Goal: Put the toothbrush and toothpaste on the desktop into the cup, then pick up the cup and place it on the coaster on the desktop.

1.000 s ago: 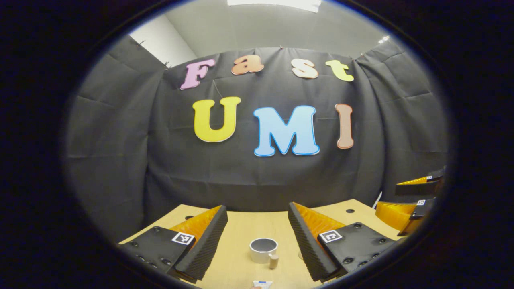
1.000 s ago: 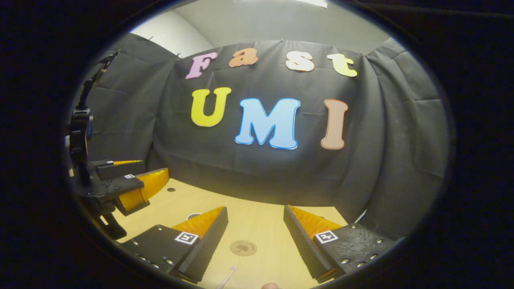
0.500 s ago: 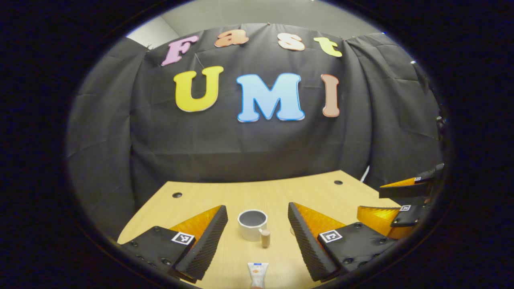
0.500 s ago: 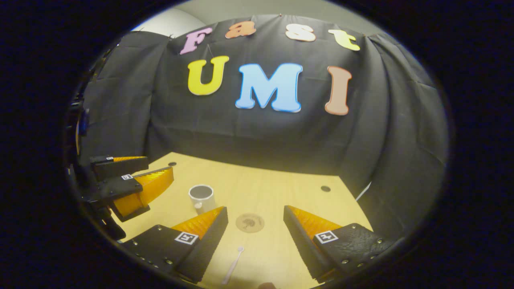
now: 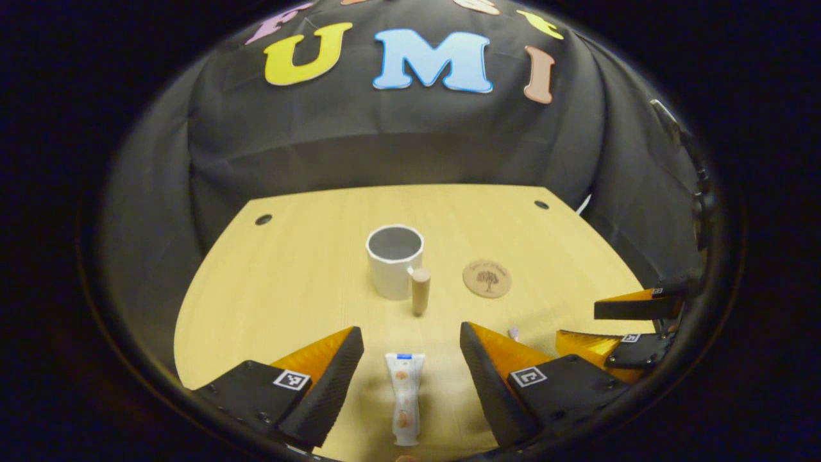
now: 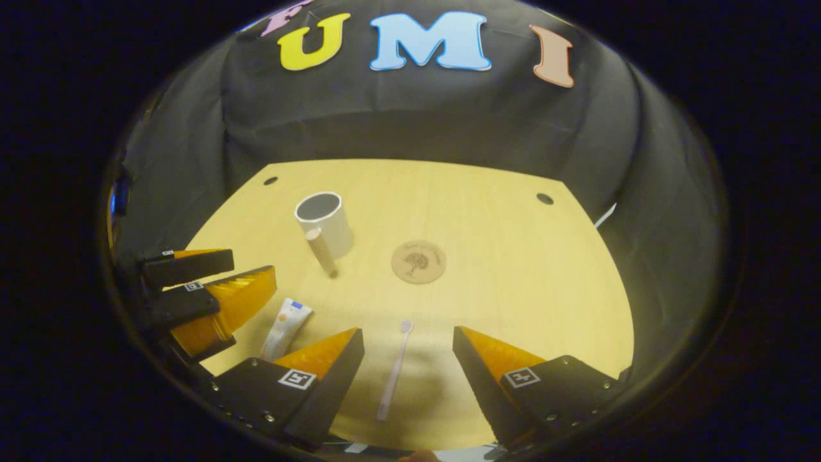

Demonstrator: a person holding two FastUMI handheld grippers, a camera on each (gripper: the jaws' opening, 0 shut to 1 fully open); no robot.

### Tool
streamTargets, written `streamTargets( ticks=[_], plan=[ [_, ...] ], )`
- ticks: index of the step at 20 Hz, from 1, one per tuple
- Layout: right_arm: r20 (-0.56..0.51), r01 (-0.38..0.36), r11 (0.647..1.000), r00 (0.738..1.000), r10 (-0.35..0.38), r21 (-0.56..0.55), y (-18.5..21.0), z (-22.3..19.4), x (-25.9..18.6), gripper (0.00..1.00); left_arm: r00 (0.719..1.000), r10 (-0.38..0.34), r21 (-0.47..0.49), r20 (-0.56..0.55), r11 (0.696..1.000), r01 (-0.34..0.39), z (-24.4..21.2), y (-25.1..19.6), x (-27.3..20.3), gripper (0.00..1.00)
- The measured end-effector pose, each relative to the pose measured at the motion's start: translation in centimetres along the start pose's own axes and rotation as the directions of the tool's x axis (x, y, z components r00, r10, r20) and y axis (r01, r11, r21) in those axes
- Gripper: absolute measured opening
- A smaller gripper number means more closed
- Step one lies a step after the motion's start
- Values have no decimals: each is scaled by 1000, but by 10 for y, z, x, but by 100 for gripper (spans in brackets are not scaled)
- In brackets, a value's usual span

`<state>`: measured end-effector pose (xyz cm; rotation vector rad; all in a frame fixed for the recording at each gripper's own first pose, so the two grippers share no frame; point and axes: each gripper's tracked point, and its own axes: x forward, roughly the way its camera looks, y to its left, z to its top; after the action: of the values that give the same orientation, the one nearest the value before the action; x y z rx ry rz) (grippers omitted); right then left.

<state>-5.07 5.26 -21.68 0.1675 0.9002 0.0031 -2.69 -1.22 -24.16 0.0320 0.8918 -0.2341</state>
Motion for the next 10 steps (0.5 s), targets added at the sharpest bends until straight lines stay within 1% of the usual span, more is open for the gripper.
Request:
streamTargets(
  ticks=[2, 4, 5, 6, 10],
  plan=[
    [-67, -6, 999, 998, 8, 31, 4, -12, 9, 90, 997, 1, 5, -83, 1000, -1, -4, 0, 4, 97],
    [-129, -16, 998, 991, 23, 53, 7, -25, 15, 91, 986, 0, 12, -169, 1000, 3, -10, -2, 10, 97],
    [-160, -19, 998, 987, 28, 61, 8, -31, 18, 92, 976, 0, 16, -216, 1000, 3, -14, -2, 13, 97],
    [-193, -23, 997, 981, 36, 70, 10, -38, 23, 92, 962, 4, 21, -273, 1000, 2, -20, -3, 14, 99],
    [-306, -18, 996, 951, 44, 89, 15, -63, 38, 92, 916, 9, 33, -400, 999, 4, -21, -12, 24, 98]
  ],
)
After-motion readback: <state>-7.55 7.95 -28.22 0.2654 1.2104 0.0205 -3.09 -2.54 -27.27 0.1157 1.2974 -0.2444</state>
